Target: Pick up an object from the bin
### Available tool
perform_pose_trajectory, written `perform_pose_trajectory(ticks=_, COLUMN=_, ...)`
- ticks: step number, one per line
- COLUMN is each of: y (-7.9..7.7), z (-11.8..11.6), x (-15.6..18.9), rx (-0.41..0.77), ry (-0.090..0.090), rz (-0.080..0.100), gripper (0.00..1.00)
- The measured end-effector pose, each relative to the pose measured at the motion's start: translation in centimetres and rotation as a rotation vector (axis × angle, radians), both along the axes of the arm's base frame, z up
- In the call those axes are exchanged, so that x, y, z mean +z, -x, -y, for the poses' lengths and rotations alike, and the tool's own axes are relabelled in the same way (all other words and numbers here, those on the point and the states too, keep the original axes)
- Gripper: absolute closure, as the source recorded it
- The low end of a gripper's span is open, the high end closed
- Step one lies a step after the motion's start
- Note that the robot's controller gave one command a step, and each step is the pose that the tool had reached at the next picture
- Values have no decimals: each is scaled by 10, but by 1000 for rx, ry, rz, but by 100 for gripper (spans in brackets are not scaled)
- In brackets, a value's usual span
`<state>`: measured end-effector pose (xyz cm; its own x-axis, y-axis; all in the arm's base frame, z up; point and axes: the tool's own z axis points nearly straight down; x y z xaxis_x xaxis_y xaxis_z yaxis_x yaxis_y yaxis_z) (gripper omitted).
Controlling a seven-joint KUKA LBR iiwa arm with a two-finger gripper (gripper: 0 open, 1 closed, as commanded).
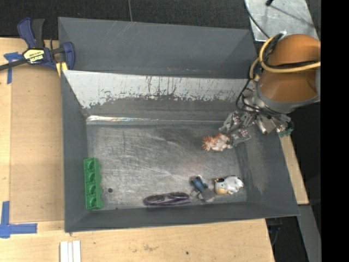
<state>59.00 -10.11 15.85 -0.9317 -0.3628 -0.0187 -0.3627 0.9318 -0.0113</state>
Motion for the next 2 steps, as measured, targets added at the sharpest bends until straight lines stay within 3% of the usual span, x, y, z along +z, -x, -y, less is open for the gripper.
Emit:
perform_pose_trajectory(ticks=1, y=13, z=-16, x=8, rx=6, ry=-6, rz=-34, gripper=100)
perform_pose_trajectory(ticks=2, y=15, z=-4, x=73, rx=12, ry=-5, rz=-21, gripper=100)
